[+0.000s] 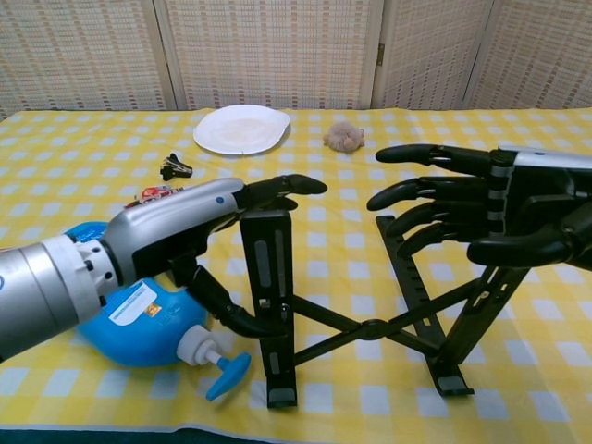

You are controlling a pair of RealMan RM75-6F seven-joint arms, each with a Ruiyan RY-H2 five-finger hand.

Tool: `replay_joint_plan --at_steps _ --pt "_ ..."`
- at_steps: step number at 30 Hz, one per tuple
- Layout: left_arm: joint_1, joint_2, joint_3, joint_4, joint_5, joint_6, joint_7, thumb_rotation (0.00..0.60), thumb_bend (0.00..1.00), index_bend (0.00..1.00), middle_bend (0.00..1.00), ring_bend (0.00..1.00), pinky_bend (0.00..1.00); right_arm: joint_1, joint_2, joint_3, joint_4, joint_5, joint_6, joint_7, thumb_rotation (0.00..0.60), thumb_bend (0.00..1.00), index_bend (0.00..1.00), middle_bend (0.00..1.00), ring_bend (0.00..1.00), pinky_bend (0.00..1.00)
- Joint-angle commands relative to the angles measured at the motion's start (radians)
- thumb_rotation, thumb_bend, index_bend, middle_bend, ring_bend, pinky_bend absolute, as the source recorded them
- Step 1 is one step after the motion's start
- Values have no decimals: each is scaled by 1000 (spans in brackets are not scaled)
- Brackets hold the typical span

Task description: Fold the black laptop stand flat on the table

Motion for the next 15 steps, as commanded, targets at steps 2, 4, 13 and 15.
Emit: replay_joint_plan --at_steps 2,4,13,15 --pt "-2 -24 -14 24 -31 11 15 600 24 0 30 81 0 -2 -3 -3 3 -4 -2 3 600 274 93 225 240 232" --pt "-1 -26 -14 30 -38 15 20 600 24 0 36 85 0 -4 -5 -5 5 -8 -2 6 600 274 93 225 239 232" --pt "1 -28 -28 71 -29 64 50 600 24 11 60 100 0 -20 -12 -14 14 -22 17 15 600 274 91 223 239 230" --pt "-5 -28 -33 79 -26 66 51 600 23 40 67 105 0 -20 -14 -12 12 -25 20 15 600 274 91 223 239 228"
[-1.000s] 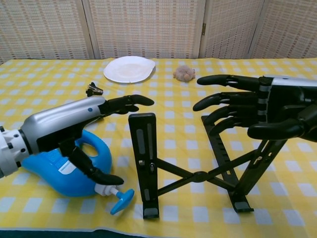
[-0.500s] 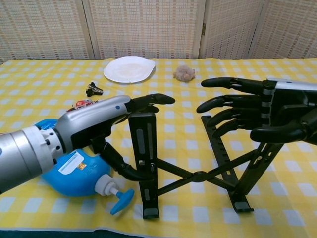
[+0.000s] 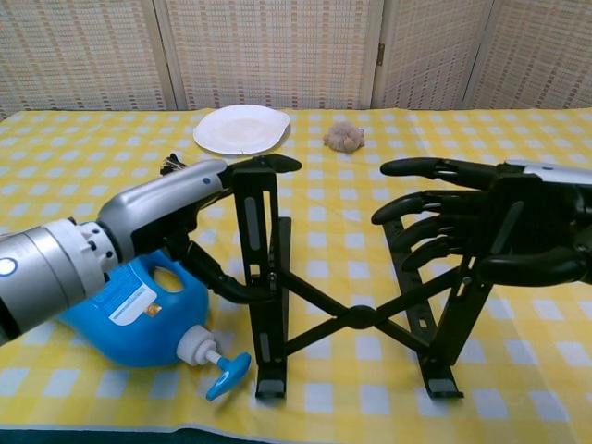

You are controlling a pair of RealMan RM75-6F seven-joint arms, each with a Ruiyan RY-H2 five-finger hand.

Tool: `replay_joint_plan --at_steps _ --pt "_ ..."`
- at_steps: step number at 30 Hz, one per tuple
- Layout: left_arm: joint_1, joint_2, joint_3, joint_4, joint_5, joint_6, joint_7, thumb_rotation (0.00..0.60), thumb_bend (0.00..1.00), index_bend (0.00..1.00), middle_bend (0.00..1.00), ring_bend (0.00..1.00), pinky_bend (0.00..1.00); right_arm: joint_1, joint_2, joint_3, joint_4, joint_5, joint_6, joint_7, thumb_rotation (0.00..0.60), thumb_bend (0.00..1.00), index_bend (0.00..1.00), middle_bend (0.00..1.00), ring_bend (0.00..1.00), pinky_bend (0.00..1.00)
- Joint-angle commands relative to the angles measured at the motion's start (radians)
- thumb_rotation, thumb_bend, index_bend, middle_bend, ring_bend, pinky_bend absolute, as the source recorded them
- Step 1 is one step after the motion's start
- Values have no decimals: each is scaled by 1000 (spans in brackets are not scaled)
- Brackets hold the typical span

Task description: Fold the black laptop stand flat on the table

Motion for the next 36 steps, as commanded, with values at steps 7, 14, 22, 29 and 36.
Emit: replay_joint_plan --at_steps 7,14,22,29,36 --pt "-34 -14 -34 58 14 9 20 600 19 162 98 126 0 2 -10 6 -13 -17 12 -5 600 274 88 223 238 222" --pt "-63 -12 -69 101 -11 -4 23 600 18 159 102 127 0 6 -21 12 -29 -27 14 -20 600 274 86 223 234 216" --pt "-83 48 -55 75 -17 -69 -54 600 19 156 103 122 0 11 -34 13 -47 -31 8 -45 600 274 81 222 223 201" --pt "-104 122 -8 74 15 -137 -103 600 18 274 105 120 0 5 -24 14 -59 -20 13 -62 600 274 80 222 222 198" --pt "-107 101 14 90 1 -148 -97 600 33 387 123 121 0 1 -21 16 -63 -10 12 -69 600 274 79 218 219 198"
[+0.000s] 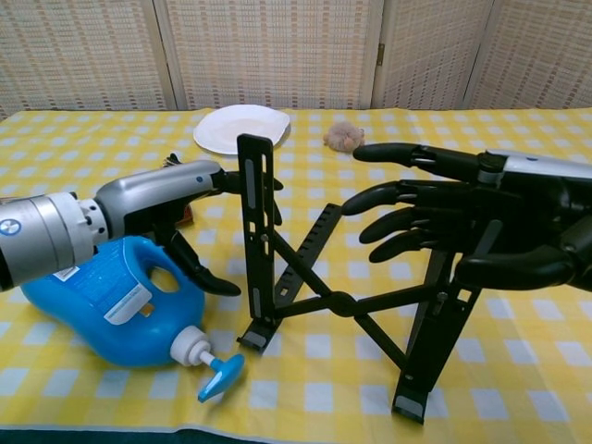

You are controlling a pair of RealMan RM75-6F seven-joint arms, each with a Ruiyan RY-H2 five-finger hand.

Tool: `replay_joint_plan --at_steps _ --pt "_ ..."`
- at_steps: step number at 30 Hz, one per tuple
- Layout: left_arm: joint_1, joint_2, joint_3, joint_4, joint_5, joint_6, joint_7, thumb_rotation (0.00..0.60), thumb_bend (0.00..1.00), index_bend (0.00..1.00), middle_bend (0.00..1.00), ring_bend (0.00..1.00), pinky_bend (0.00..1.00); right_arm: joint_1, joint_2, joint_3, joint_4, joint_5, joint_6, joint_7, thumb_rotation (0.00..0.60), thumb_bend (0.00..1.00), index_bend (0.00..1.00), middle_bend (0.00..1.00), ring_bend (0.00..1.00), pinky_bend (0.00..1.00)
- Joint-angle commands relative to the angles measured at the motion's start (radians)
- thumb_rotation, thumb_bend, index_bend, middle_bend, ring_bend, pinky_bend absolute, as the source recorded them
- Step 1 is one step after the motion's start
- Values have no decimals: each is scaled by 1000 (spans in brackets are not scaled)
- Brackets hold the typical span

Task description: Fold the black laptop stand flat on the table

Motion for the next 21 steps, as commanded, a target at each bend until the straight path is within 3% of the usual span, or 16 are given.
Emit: replay_joint_plan --at_steps 1,21 --pt "-4 -15 3 9 -14 -7 7 600 33 401 127 121 0 0 1 0 -1 0 0 0 600 274 79 217 219 198" --pt "-20 -113 -19 79 -119 -19 59 600 250 549 190 163 0 -3 -5 5 17 9 -6 21 600 274 75 211 219 198"
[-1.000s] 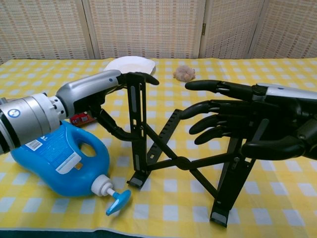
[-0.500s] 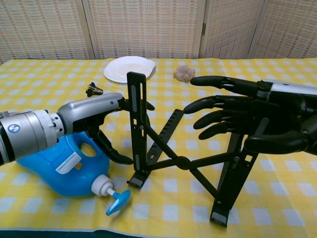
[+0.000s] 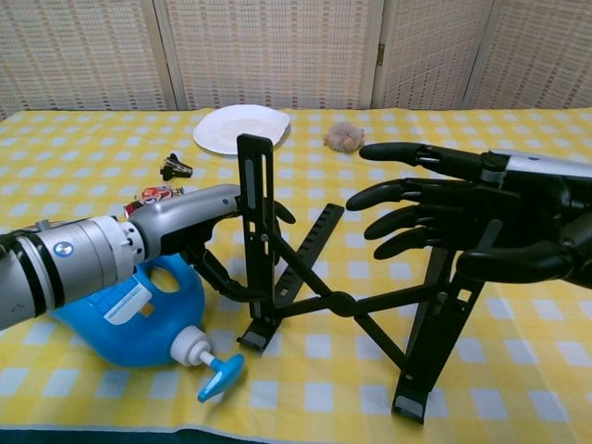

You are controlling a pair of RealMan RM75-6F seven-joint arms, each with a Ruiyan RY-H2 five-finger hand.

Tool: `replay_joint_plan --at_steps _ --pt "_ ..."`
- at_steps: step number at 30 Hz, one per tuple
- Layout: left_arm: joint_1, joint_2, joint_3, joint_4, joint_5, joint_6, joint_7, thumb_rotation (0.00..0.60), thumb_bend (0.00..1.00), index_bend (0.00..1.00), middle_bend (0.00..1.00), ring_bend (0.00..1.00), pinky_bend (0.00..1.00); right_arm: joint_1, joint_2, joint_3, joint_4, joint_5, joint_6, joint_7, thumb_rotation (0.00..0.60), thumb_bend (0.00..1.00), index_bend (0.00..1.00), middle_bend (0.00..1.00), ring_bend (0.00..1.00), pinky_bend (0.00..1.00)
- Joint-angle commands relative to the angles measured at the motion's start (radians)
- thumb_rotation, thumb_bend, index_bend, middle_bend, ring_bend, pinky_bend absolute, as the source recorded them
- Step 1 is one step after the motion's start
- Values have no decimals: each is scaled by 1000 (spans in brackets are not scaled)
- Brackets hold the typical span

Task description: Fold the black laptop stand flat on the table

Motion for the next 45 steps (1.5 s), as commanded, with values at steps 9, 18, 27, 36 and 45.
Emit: replay_joint_plan --at_steps 9,18,27,36,45 --pt "4 -14 5 21 -4 -1 -20 600 286 575 199 167 0 7 -8 6 3 6 -15 5 600 274 72 211 218 198" --pt "4 -29 8 35 1 1 -32 600 317 615 211 175 0 5 -7 6 2 10 -18 1 600 274 72 211 217 198" --pt "8 -36 11 44 7 5 -42 600 394 644 223 184 0 5 -8 6 1 8 -20 0 600 274 71 211 217 198" --pt "13 -42 -1 58 4 20 -55 600 427 667 249 202 0 16 1 17 -7 12 -28 -9 600 274 70 211 217 198" --pt "25 -9 -11 43 -1 38 -61 600 398 405 246 169 0 25 17 40 -28 36 -46 -49 600 274 49 199 210 187"
